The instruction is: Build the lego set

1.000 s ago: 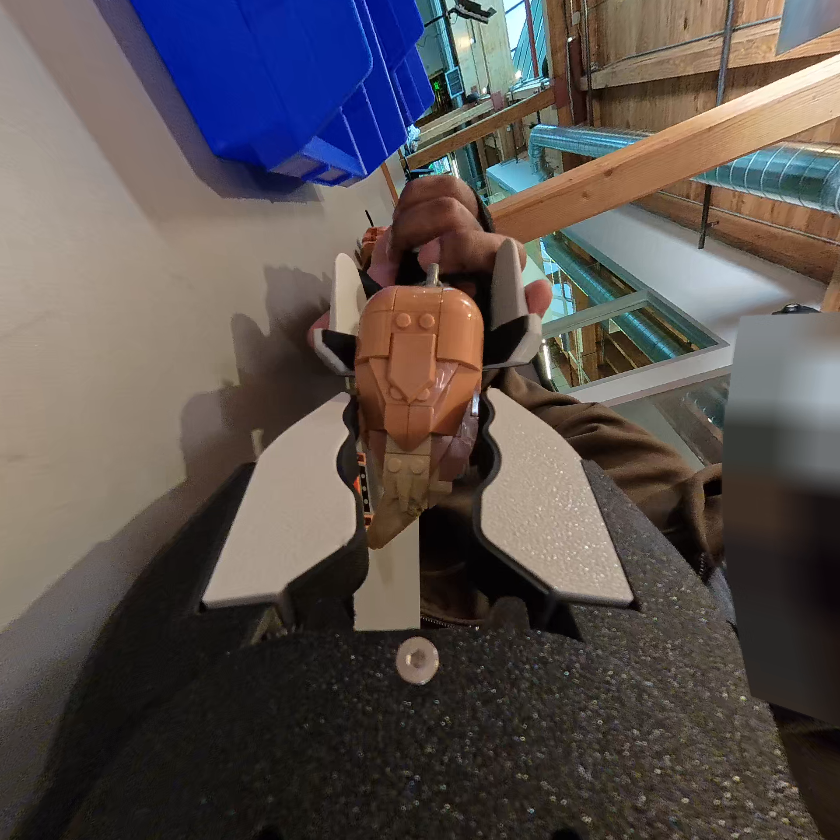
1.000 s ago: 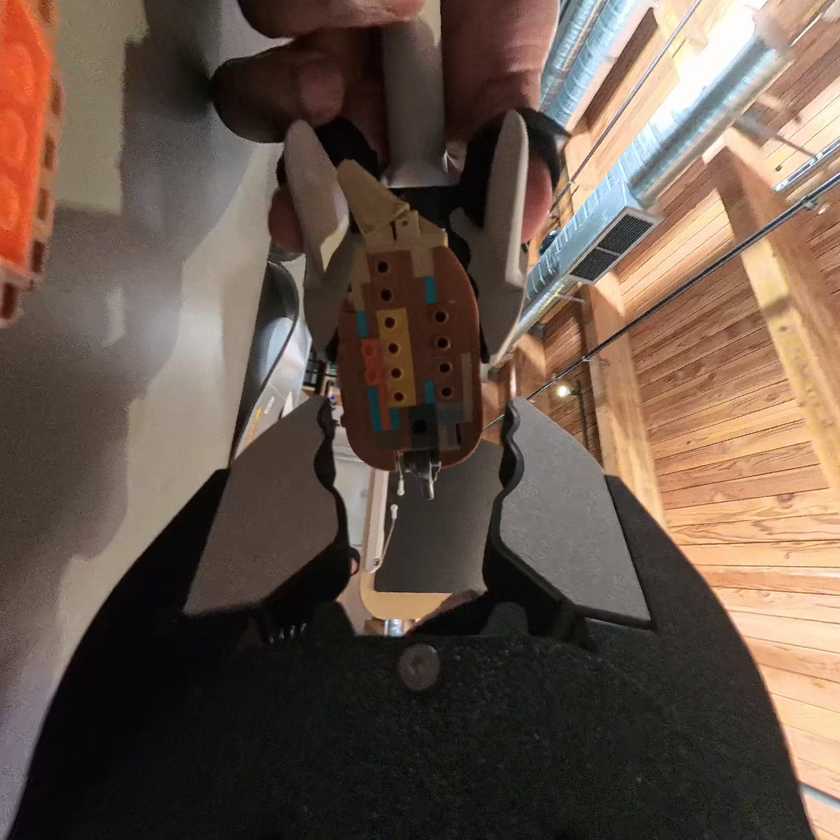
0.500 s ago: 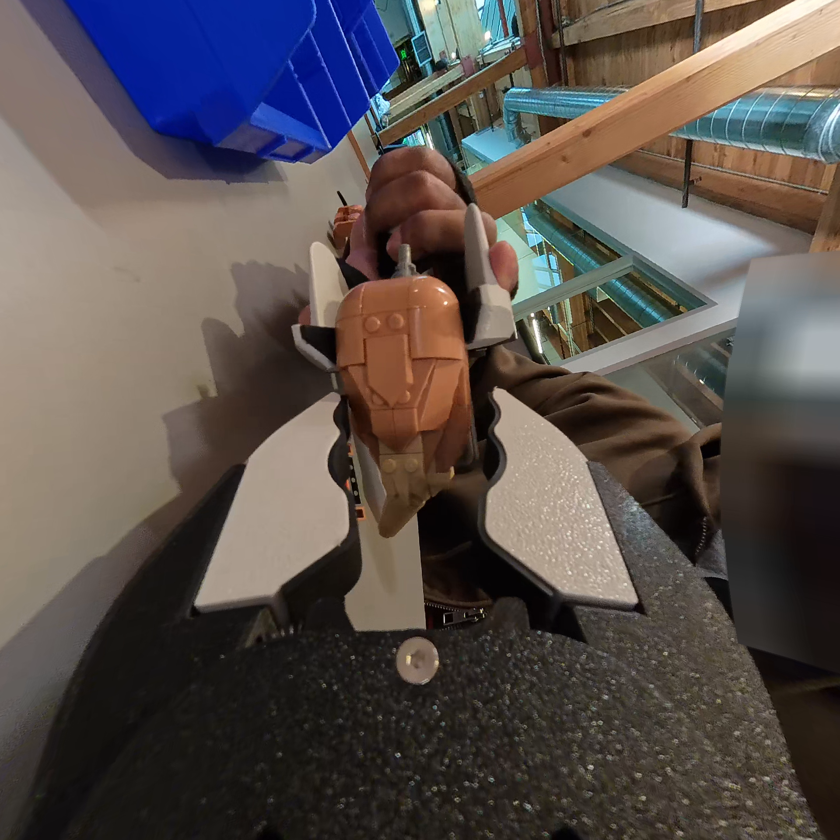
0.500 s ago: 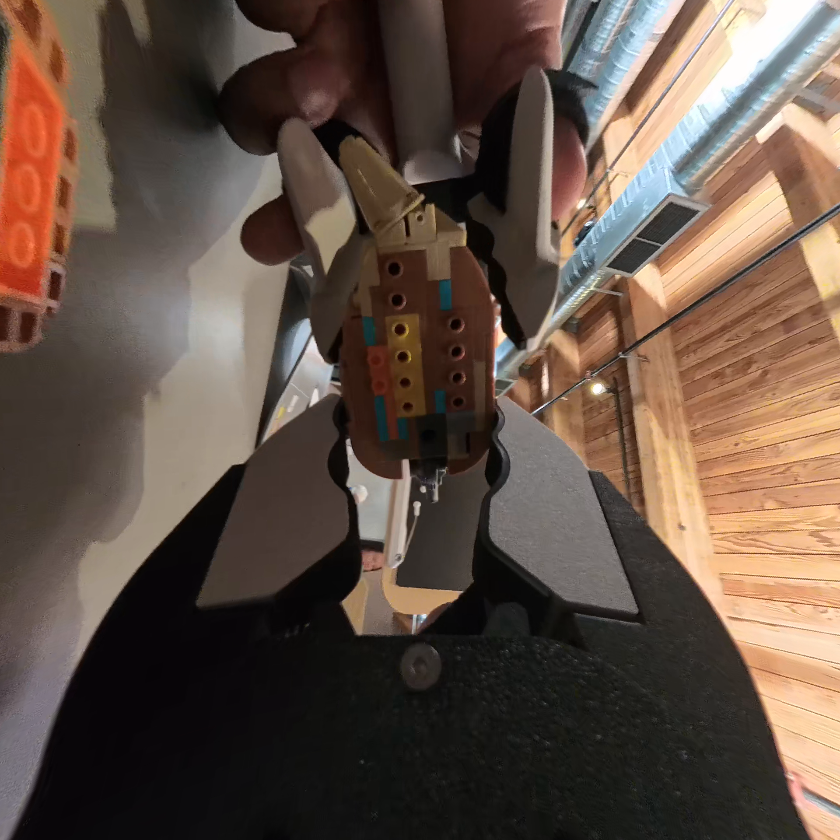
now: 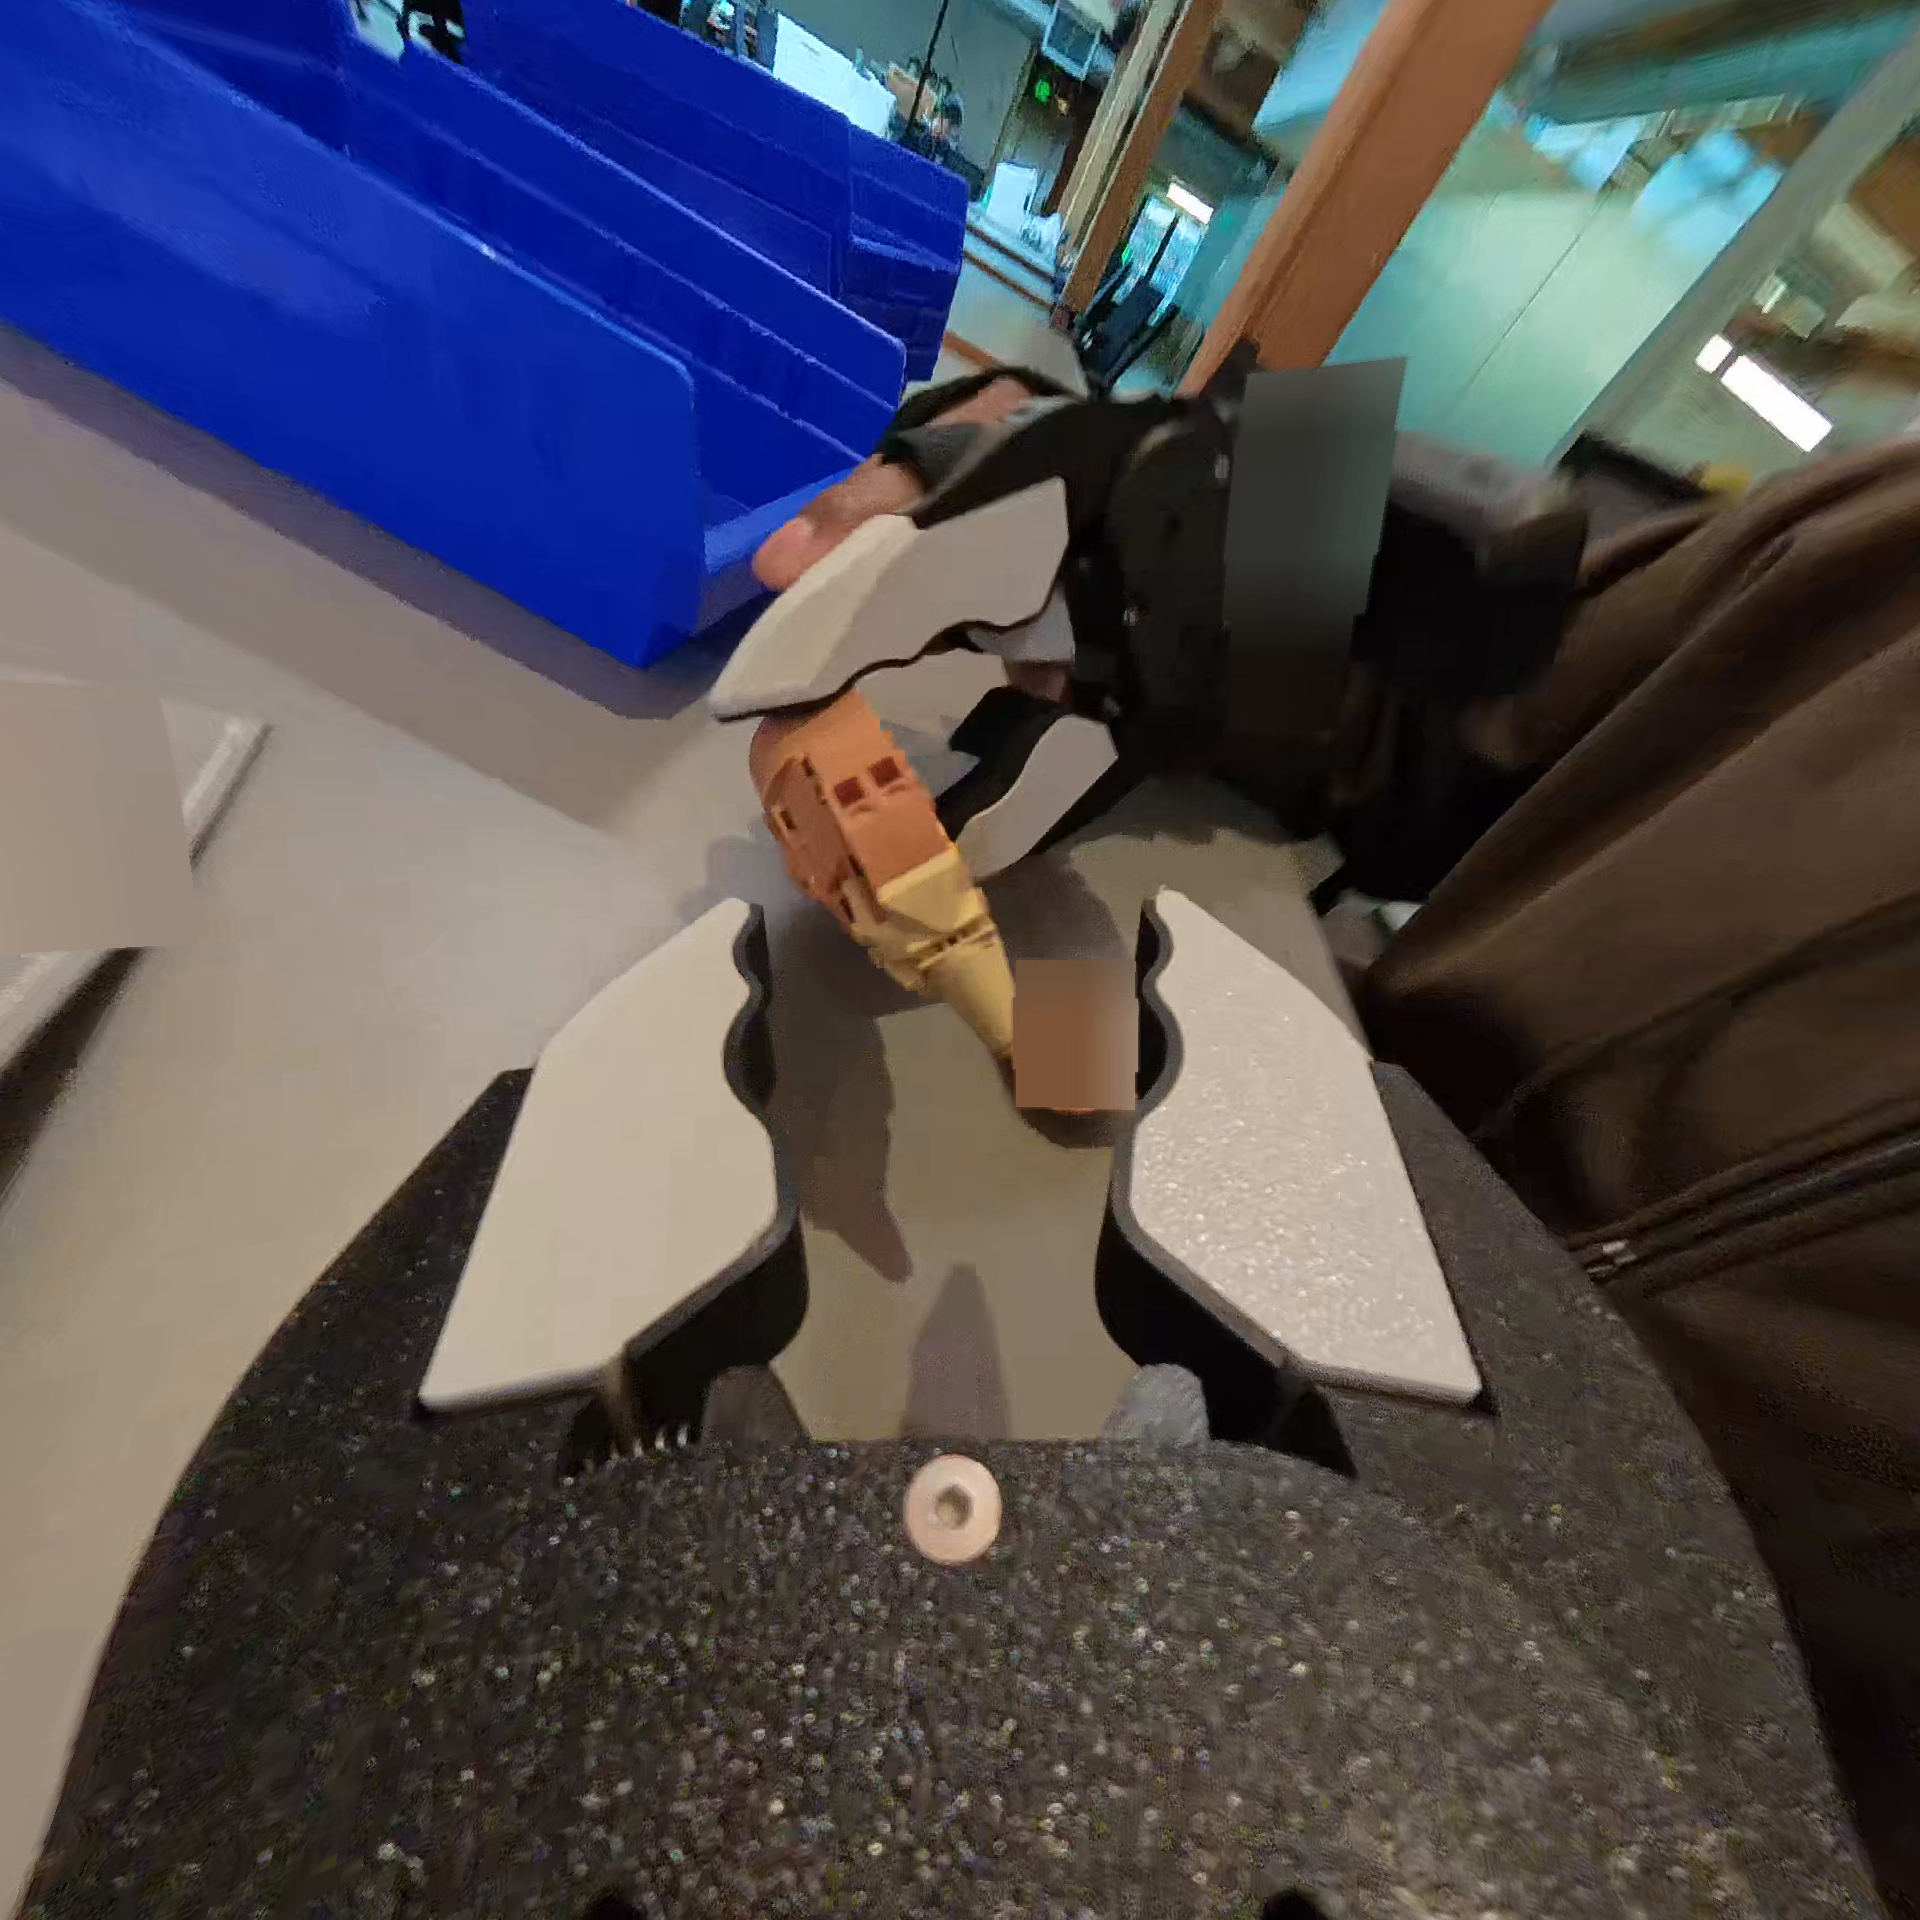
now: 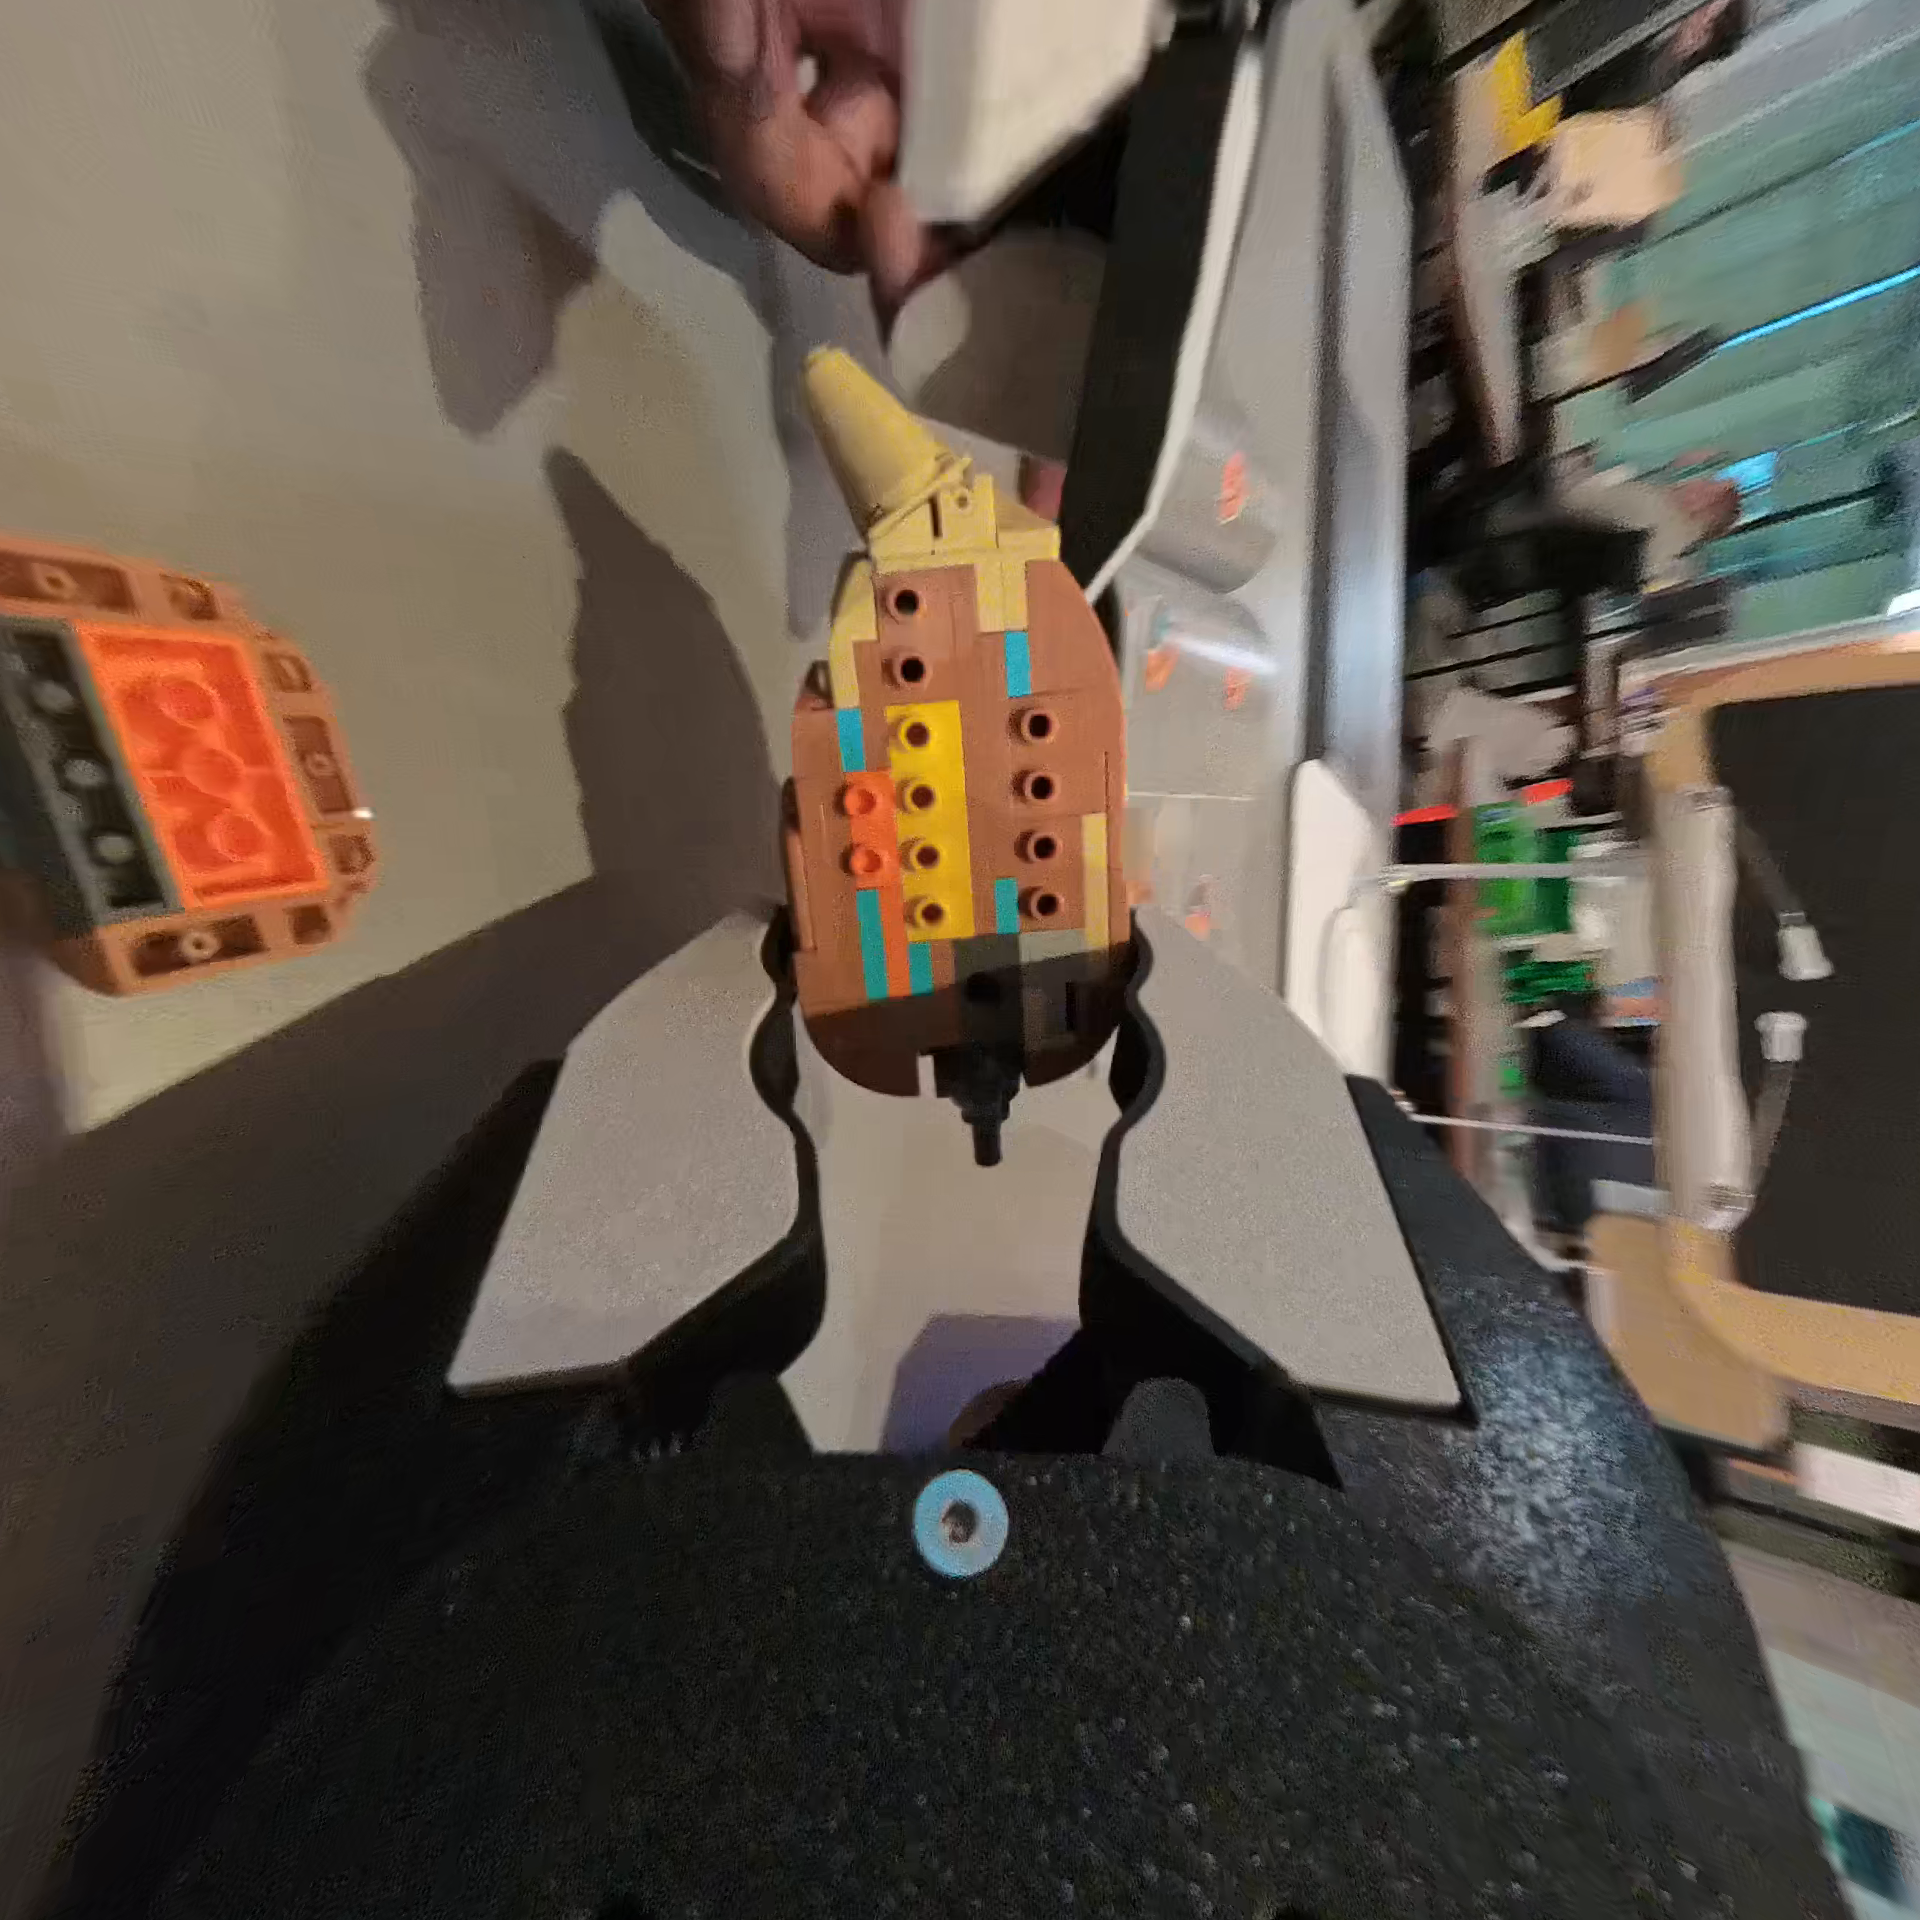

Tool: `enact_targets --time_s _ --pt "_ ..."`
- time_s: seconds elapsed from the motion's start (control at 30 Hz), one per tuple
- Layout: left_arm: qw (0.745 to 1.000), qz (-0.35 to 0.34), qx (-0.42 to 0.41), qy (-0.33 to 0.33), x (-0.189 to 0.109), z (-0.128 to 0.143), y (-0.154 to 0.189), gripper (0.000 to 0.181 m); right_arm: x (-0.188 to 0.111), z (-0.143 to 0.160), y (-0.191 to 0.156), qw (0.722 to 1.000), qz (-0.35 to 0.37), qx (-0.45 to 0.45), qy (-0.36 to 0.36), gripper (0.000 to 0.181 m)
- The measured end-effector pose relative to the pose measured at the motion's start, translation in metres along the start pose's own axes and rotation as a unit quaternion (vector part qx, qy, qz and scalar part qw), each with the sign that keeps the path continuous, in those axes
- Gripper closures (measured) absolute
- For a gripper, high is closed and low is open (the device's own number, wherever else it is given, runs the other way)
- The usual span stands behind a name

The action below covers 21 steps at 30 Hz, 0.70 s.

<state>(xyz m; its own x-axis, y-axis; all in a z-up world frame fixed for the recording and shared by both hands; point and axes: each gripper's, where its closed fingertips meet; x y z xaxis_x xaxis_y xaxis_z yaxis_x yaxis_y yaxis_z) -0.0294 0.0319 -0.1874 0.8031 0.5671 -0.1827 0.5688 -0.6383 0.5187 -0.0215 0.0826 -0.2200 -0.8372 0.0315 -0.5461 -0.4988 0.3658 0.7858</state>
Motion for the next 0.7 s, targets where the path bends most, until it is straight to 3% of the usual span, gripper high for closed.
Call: enact_targets --time_s 0.2,0.4,0.7 --pt "0.993 -0.043 0.110 -0.009 0.004 0.009 -0.007 0.112 0.005 -0.003 -0.017 0.989 -0.122 0.085 -0.005 0.123" --pt "0.993 -0.053 0.103 -0.035 0.004 0.016 -0.012 0.113 0.013 -0.002 -0.034 0.960 -0.219 0.176 -0.002 0.122" --pt "0.994 -0.050 0.094 -0.027 -0.001 0.015 -0.012 0.112 0.018 -0.003 -0.040 0.938 -0.246 0.244 0.020 0.122"
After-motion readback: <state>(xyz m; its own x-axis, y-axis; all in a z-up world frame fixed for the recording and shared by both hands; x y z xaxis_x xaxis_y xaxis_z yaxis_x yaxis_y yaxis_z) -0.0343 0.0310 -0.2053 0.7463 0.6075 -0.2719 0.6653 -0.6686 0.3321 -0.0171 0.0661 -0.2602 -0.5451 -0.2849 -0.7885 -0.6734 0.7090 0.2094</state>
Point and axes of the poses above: each gripper's, where its closed fingertips meet, x out along the fingers, z out of its underside, y = z × x across the jaws, and after that the axes turned 7 degrees about -x, right-handed
